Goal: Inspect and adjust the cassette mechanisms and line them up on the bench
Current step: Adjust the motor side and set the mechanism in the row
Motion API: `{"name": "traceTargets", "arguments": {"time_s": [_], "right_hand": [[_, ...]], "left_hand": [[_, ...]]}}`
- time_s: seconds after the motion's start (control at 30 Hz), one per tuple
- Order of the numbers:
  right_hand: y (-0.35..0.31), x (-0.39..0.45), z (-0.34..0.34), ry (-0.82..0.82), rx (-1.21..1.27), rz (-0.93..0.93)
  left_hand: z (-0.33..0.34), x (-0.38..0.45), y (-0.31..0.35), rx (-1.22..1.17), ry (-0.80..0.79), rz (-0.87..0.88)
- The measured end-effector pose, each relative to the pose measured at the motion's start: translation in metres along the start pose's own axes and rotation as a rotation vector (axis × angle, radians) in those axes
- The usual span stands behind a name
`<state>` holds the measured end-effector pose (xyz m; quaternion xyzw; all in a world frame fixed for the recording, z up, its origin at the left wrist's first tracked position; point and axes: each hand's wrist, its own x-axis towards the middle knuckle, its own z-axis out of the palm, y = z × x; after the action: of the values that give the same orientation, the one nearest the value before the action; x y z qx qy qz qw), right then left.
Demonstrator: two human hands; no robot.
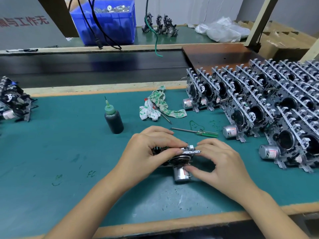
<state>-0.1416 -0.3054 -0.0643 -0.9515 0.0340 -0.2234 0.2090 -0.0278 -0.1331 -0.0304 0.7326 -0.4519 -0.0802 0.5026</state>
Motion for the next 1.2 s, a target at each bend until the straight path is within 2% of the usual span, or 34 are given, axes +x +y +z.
{"name": "traceTargets", "arguments": {"time_s": [0.17, 0.33, 0.67, 0.8, 0.9, 0.97, 1.03, 1.2], "right_hand": [[-0.006, 0.010, -0.002, -0.177, 0.381, 0.186], [-0.014, 0.020, 0.005, -0.200, 0.687, 0.267], [-0.010, 0.023, 0.011, -0.205, 0.838, 0.308], [-0.012, 0.019, 0.005, -0.253, 0.758, 0.259], [-0.005, 0.012, -0.003, -0.272, 0.425, 0.185], [-0.003, 0.006, -0.006, -0.177, 0.154, 0.145], [-0.005, 0.000, -0.004, -0.080, -0.012, 0.081], [-0.003, -0.002, -0.003, -0.073, -0.071, 0.062]], "left_hand": [[-0.001, 0.000, 0.000, 0.015, -0.010, 0.001], [-0.001, 0.000, 0.002, 0.015, 0.003, -0.019], [-0.001, 0.001, 0.004, 0.091, 0.015, 0.006], [0.000, 0.000, 0.003, 0.116, 0.035, 0.033], [0.000, 0.002, 0.003, 0.121, 0.033, 0.042], [0.000, 0.002, 0.003, 0.116, 0.030, 0.045], [0.000, 0.002, 0.003, 0.112, 0.029, 0.049], [0.001, 0.001, 0.002, 0.097, 0.040, 0.051]]}}
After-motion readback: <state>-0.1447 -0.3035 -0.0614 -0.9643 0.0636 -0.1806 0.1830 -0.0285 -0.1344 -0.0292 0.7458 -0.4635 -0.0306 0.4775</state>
